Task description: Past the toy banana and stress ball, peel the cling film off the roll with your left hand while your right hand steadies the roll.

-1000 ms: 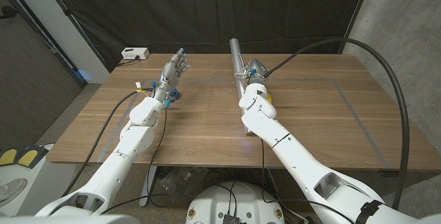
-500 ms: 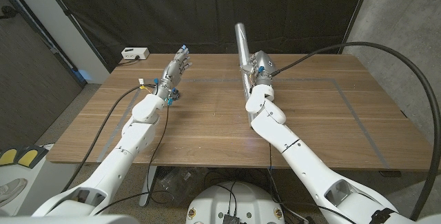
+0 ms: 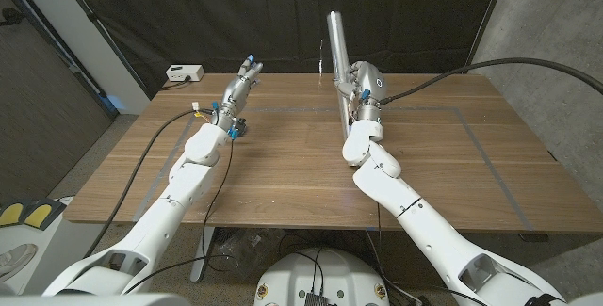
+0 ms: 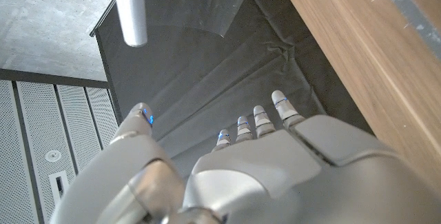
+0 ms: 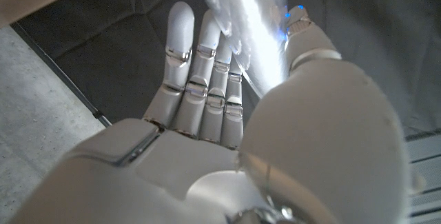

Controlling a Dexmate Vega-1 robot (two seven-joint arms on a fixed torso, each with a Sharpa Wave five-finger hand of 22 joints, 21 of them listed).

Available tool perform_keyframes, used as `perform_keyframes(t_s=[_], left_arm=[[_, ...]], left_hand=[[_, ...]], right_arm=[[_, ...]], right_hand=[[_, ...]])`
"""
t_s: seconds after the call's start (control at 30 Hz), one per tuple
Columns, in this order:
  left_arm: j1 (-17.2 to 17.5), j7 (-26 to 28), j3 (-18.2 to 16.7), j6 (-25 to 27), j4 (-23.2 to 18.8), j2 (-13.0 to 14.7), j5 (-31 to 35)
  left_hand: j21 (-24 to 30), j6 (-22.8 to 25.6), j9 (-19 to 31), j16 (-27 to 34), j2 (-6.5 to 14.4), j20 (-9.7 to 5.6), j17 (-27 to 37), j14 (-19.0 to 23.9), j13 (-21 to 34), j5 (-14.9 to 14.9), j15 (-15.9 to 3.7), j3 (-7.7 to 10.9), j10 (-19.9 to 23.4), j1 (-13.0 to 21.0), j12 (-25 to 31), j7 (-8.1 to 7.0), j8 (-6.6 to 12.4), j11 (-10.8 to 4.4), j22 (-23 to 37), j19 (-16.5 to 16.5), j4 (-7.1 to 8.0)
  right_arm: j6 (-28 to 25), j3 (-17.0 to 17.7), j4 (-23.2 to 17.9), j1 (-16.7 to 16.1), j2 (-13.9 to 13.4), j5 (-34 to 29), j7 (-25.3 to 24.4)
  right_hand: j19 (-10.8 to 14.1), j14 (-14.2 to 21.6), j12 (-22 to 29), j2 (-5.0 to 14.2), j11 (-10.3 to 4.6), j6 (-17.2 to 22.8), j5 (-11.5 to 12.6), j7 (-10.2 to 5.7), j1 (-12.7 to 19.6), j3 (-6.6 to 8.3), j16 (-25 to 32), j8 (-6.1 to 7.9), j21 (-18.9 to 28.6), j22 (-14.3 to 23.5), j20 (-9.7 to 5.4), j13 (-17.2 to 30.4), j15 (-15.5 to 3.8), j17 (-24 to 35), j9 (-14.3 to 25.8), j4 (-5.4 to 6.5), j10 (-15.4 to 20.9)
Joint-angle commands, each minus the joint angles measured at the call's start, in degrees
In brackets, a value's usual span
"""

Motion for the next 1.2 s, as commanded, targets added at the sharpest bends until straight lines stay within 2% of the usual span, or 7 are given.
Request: perform_keyframes(t_s=[0.03,0.37,0.67,0.83,0.93,1.07,1.2], left_arm=[[-1.4,5.3,0.7,-2.5,0.1,-1.6,6.8],[-3.7,4.4,1.6,-4.1,2.0,-2.4,8.0],[-4.7,6.2,1.8,-5.9,2.9,-3.4,10.2],[-3.6,11.1,1.4,-3.7,0.3,-4.8,13.3],[-2.5,16.1,0.9,-1.5,-1.9,-6.8,15.6],[-2.5,19.8,0.9,-2.1,-2.0,-8.7,17.2],[-2.8,21.8,1.1,-2.4,-2.2,-9.6,18.8]], left_hand=[[0.3,-2.9,0.3,0.2,-0.7,0.11,0.2,0.4,0.3,0.6,0.34,0.08,0.5,1.4,0.5,1.09,0.35,0.14,0.2,0.5,-0.86],[0.1,-4.4,0.4,0.0,-1.8,0.04,0.4,-0.1,0.5,0.9,0.24,-0.23,-0.4,2.9,0.4,1.86,-0.01,0.19,0.3,0.4,-1.87],[-0.1,-5.9,0.5,-0.3,-2.6,0.12,0.5,-0.9,0.6,1.2,0.03,-0.59,-1.2,3.6,0.3,2.45,-0.32,-0.03,0.4,0.1,-2.37],[0.0,-6.5,0.5,-0.1,-3.2,0.0,0.6,-0.6,0.7,1.4,0.24,-0.86,-1.3,4.2,0.5,2.87,-0.39,0.09,0.4,0.4,-2.76],[0.3,-5.0,0.6,0.7,-4.2,0.12,0.7,1.7,0.9,1.8,0.1,-1.42,1.2,5.4,1.8,3.37,0.51,-0.03,0.5,1.6,-3.44],[1.0,-2.0,0.7,1.2,-5.0,-0.14,0.7,3.9,1.0,2.3,-0.34,-1.98,3.8,6.8,3.1,3.27,1.72,-0.84,0.4,3.8,-4.09],[1.0,-1.0,0.7,1.3,-5.3,0.06,0.7,4.6,1.0,2.6,-0.4,-2.2,4.4,7.6,3.4,3.47,2.1,-0.86,0.4,4.2,-4.37]], right_arm=[[6.3,-0.4,-2.3,-1.0,-4.3,-0.8,-5.6],[8.4,-1.4,-3.6,-1.3,-7.7,-3.8,-11.0],[9.9,-2.6,-3.6,-1.1,-9.3,-6.0,-17.3],[11.0,-3.0,-4.2,-1.1,-10.3,-5.8,-18.6],[12.0,-3.4,-4.6,-1.1,-11.1,-5.4,-18.4],[13.5,-3.8,-5.4,-1.0,-11.9,-4.7,-18.4],[14.9,-4.2,-6.4,-1.0,-13.1,-4.2,-17.9]], right_hand=[[-1.1,14.0,-0.2,10.36,-11.31,9.6,0.3,-9.72,9.4,3.43,0.3,-0.18,0.7,0.0,-6.92,3.0,-15.95,3.0,0.4,0.49,10.9],[-2.1,13.4,-0.5,10.52,-11.49,9.4,0.2,-9.9,9.2,3.32,-0.3,-0.28,1.1,-0.1,-6.88,3.5,-16.0,2.9,0.8,0.59,10.6],[-2.7,13.3,-0.9,10.76,-11.63,9.4,0.1,-10.16,9.3,3.28,-0.5,-0.36,1.5,0.0,-6.87,3.7,-16.05,3.0,1.0,0.55,10.4],[-3.0,13.2,-1.0,10.87,-11.66,9.4,0.1,-10.18,9.2,3.3,-0.6,-0.43,1.6,-0.1,-6.82,3.6,-16.07,3.1,1.0,0.6,10.6],[-3.1,13.1,-1.1,10.87,-11.7,9.5,0.1,-10.19,9.2,3.29,-0.7,-0.44,1.7,-0.1,-6.83,3.6,-16.06,3.1,1.0,0.58,10.6],[-3.2,13.2,-1.1,10.93,-11.76,9.6,0.1,-10.21,9.1,3.32,-0.6,-0.43,1.8,-0.1,-6.8,3.7,-16.07,3.3,1.1,0.59,10.6],[-3.3,13.1,-1.2,10.91,-11.66,9.5,0.1,-10.25,9.1,3.32,-0.6,-0.5,1.9,-0.1,-6.81,3.7,-16.07,3.4,1.1,0.57,10.8]])
